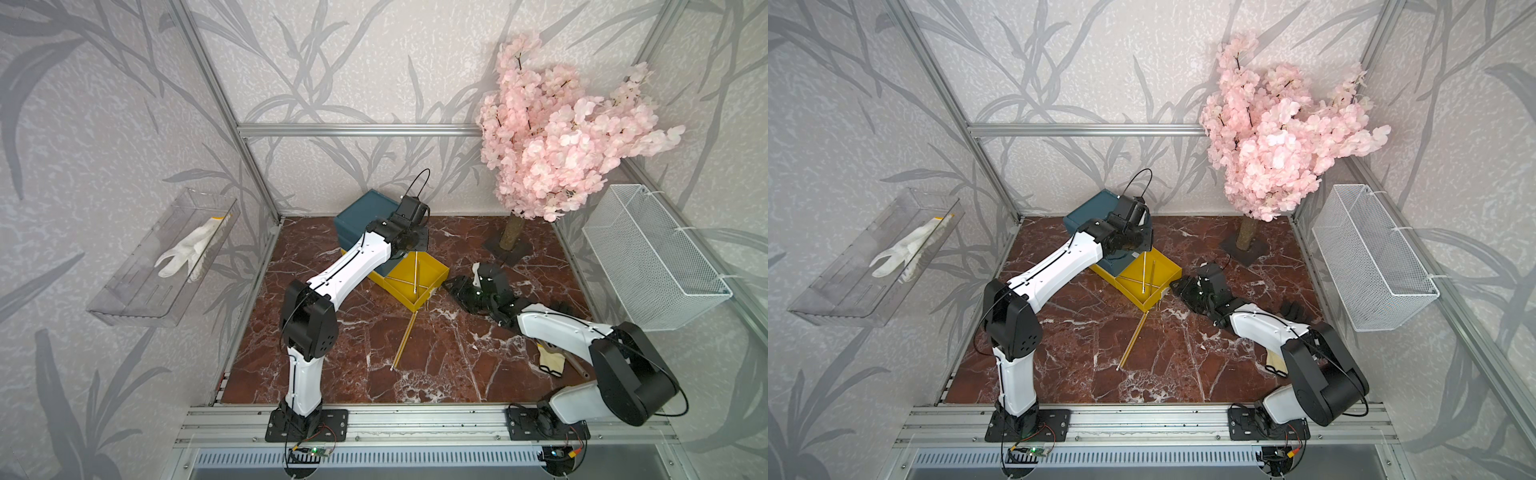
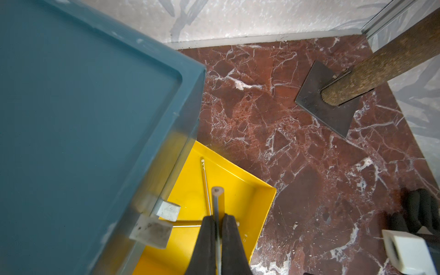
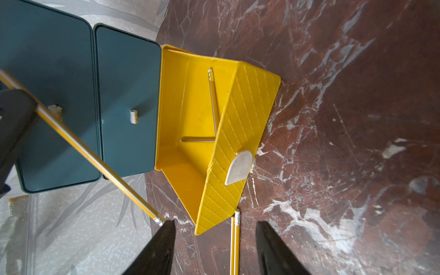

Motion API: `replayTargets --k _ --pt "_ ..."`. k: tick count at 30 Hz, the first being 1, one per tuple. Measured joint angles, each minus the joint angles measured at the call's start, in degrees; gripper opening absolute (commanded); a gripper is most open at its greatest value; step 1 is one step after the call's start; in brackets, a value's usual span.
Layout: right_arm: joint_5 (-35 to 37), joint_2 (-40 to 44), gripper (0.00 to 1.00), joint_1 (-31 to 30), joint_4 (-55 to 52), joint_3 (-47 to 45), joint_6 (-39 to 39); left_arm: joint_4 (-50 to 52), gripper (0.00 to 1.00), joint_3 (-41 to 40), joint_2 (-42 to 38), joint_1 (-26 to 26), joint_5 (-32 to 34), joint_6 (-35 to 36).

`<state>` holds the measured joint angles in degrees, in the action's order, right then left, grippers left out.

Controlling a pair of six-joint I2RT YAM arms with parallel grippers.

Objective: Please place the pencils in the drawer according to their color
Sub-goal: Place the pencil in the drawer.

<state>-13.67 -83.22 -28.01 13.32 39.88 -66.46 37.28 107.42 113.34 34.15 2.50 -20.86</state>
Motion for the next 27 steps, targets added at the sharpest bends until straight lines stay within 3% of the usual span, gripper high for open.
replayTargets --k 12,15,17,21,27 --pt "0.13 0.0 0.58 0.44 0.15 -0.55 0.02 -2.36 0.0 -5.31 1.97 0.31 0.44 0.72" --pt "0.13 0.0 0.58 0.52 0.13 -0.55 0.07 -2.84 0.17 -5.92 1.97 0.31 0.44 0.59" --pt "0.13 0.0 0.58 0.55 -0.02 -0.55 0.13 -2.8 0.36 -5.99 1.97 0.31 0.46 0.63" --pt "0.11 0.0 0.58 0.55 -1.38 -0.52 0.48 -2.43 0.57 -6.01 1.95 0.31 0.39 -0.07" --pt "0.11 1.11 0.58 0.55 -4.15 -0.42 1.33 -1.44 0.67 -5.4 1.95 0.31 -0.11 -0.96"
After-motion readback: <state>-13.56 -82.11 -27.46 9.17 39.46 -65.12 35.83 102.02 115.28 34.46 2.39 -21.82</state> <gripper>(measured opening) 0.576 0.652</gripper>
